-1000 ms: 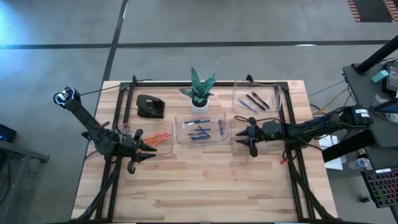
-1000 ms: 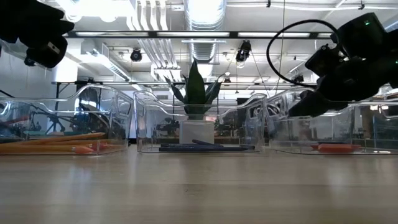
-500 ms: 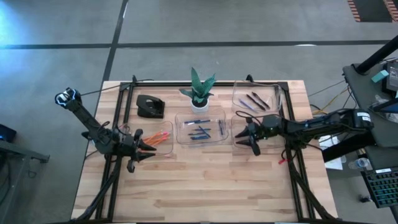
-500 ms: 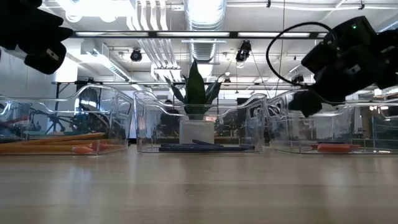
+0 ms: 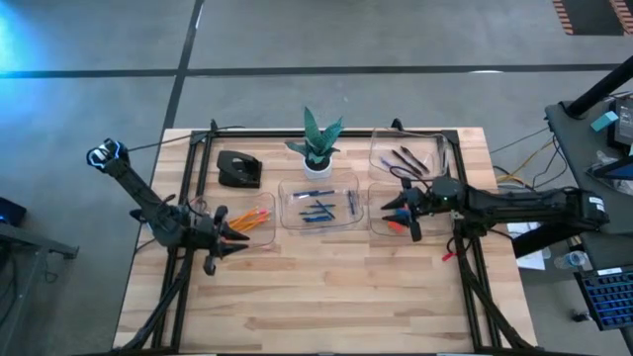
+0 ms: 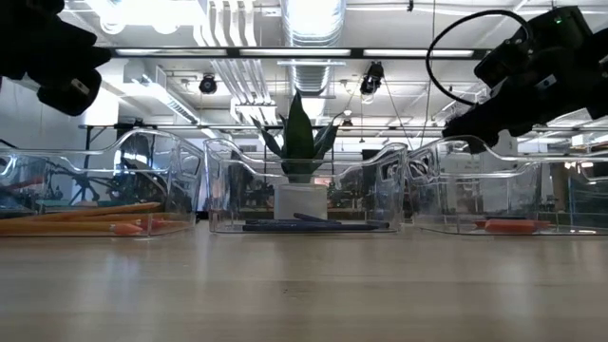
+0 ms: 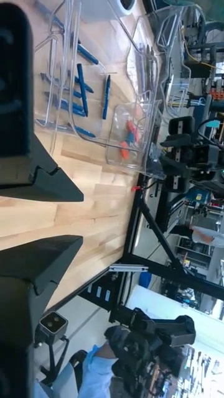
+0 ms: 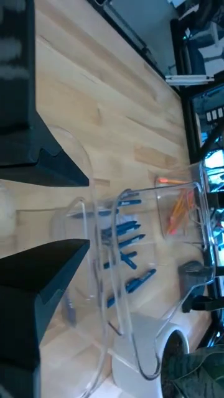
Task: Sort crayons/erasers/pens/pencils in bins
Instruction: Return to Home Position
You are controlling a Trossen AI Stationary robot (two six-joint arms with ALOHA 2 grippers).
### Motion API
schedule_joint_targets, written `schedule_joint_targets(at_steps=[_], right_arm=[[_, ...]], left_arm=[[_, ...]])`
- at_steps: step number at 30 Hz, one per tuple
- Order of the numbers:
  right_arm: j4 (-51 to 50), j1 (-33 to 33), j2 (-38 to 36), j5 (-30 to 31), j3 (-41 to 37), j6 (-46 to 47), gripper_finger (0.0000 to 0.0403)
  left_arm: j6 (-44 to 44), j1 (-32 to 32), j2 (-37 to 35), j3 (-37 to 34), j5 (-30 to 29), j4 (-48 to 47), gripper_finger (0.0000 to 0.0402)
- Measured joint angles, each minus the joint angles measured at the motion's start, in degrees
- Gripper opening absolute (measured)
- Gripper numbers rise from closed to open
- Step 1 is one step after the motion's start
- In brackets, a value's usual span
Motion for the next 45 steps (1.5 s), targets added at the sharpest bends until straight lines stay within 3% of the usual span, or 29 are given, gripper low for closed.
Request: schedule_joint_targets(at_steps=[6, 11, 26, 34, 45], right_arm=[[-6.74, 0.07, -7.35, -0.01, -0.79, -0.53, 0.0137], [-6.64, 0.07, -11.62, -0.03, -1.86, -0.83, 0.0137], [-3.52, 0.11, -15.53, 0.19, -6.93, 2.97, 0.0137], [-3.64, 0.11, -15.51, 0.70, -6.95, 1.79, 0.0137], [-6.69, 0.11, -15.51, 0.72, -6.97, 8.61, 0.0137]], left_arm=[[0.00, 0.00, 1.71, 0.00, 0.00, 0.00, 0.0083], [0.00, 0.00, 3.97, 0.00, 0.00, 0.00, 0.0083], [0.00, 0.00, 12.91, -0.05, 0.02, -0.06, 0.0083], [0.03, 0.02, 5.25, -5.43, 0.02, -0.38, 0.0083], [-0.01, 0.14, -4.46, -5.51, 0.04, -4.51, 0.0083]])
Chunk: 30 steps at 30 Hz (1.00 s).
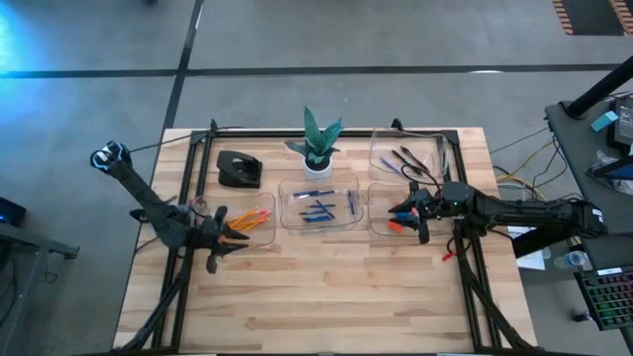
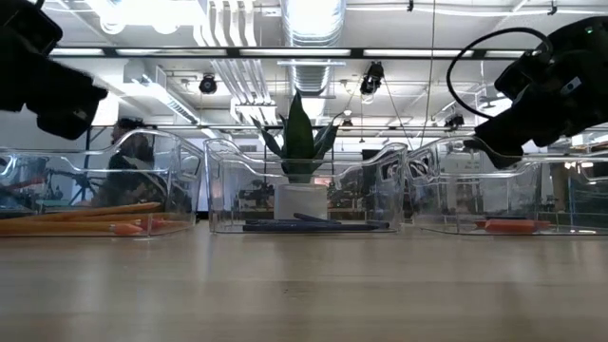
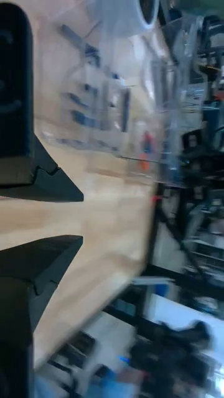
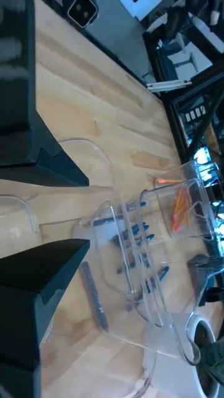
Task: Sort crayons/erasers/pens/pencils in bins
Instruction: Return to Home Position
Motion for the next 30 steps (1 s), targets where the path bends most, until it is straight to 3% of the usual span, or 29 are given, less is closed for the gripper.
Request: schedule_joint_targets(at_steps=[15, 21, 30], right_arm=[[0.01, 0.00, 0.02, 0.02, -0.04, -0.24, 0.0137], [0.01, 0.00, 0.00, 0.02, -0.04, -0.33, 0.0137], [0.01, 0.00, 0.00, 0.02, -0.07, -0.35, 0.0137]], left_arm=[[0.01, 10.41, -14.22, -0.11, -0.08, 0.05, 0.0083], [0.01, 19.30, -16.73, -0.13, -0.05, 0.01, 0.0083], [0.01, 37.59, -19.17, -0.20, -0.04, 0.04, 0.0083]])
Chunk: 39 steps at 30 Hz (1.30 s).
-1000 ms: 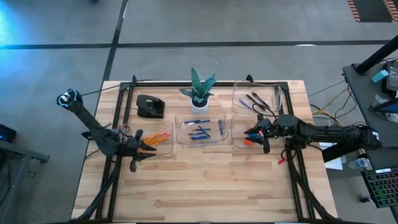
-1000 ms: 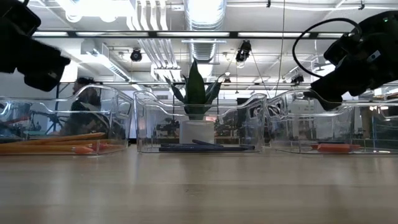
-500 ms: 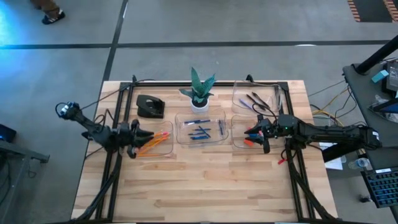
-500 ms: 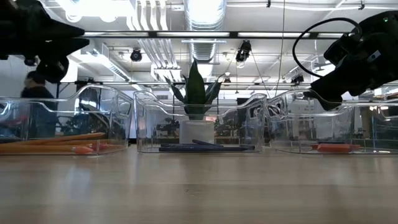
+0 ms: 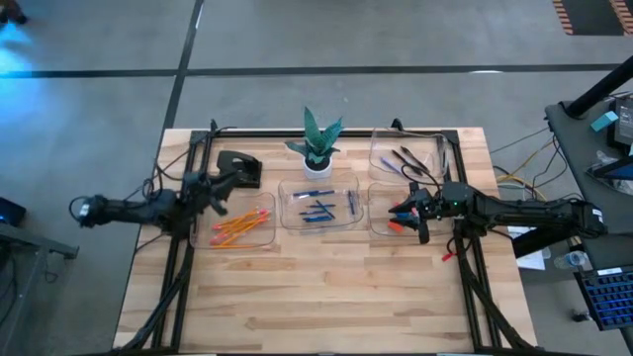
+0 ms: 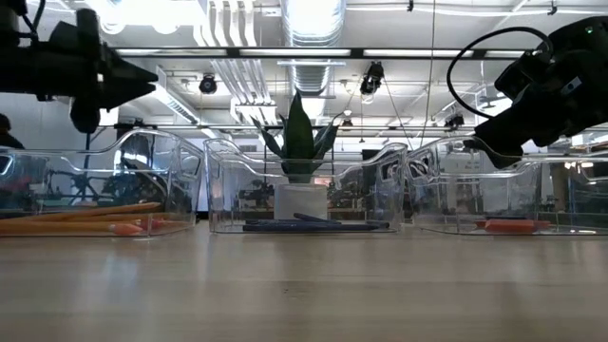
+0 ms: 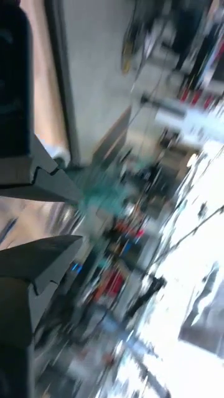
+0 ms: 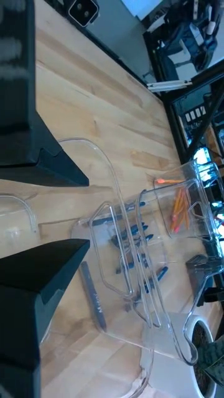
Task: Sort crayons/erasers/pens/pencils in bins
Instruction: Return to Home Position
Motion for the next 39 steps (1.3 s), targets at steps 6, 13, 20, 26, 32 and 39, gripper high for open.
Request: schedule_joint_targets(at_steps=[6, 13, 20, 26, 32, 39], right_arm=[[0.00, 0.00, 0.01, -0.01, 0.00, 0.00, 0.0137], [0.00, 0.00, 0.00, -0.01, 0.00, 0.00, 0.0137], [0.02, -0.12, -0.15, -0.02, -0.02, 0.01, 0.0137], [-0.05, -0.77, -1.17, -0.01, -0.02, 0.00, 0.0137], [-0.10, -2.36, -9.20, -0.02, -0.02, 0.02, 0.0137], [0.66, -5.70, -18.45, -0.11, -0.02, 0.01, 0.0137]], left_arm=[[0.01, 11.67, -0.64, -0.02, 0.01, 0.01, 0.0083], [0.00, 21.41, -0.64, -0.04, 0.02, 0.01, 0.0083], [0.00, 26.41, -0.64, -0.04, 0.03, 0.01, 0.0083], [0.00, 32.10, -0.66, -0.04, 0.04, 0.01, 0.0083], [0.00, 38.22, -0.66, -0.04, 0.03, 0.01, 0.0083], [0.01, 41.25, -0.66, -0.04, 0.03, 0.01, 0.0083]])
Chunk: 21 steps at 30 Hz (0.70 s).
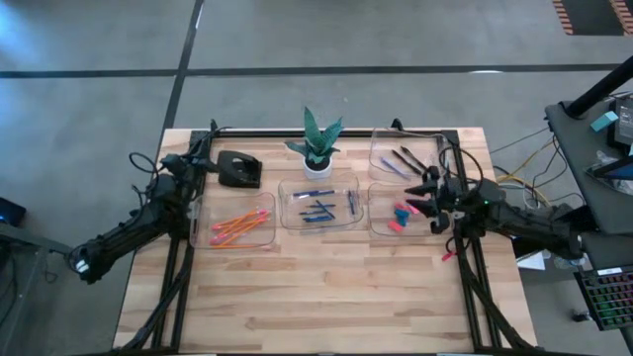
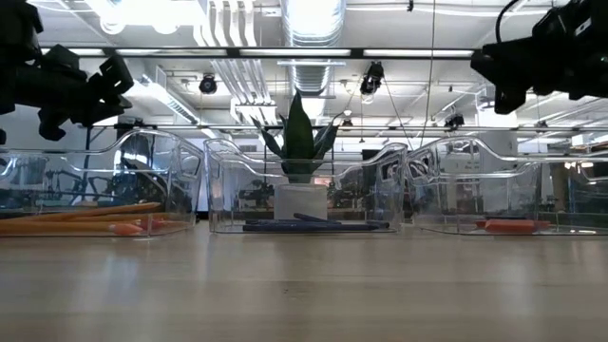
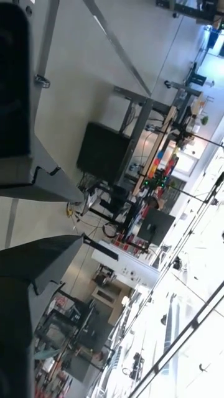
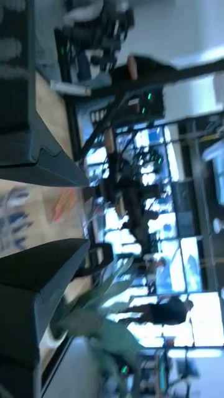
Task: Sort crayons/erasers/pens/pencils in bins
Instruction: Return to Home Position
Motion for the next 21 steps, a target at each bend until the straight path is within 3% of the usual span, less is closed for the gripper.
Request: schedule_joint_targets(at_steps=[10, 21], right_arm=[[-0.05, -8.51, -4.13, 0.03, -0.02, -0.01, 0.0137], [-0.74, -24.28, -4.17, 0.04, -0.02, -0.01, 0.0137]], left_arm=[[0.00, 1.53, 0.00, 0.00, 0.08, 0.00, 0.0083], [-0.01, 11.47, -0.02, 0.00, 0.03, 0.35, 0.0083]])
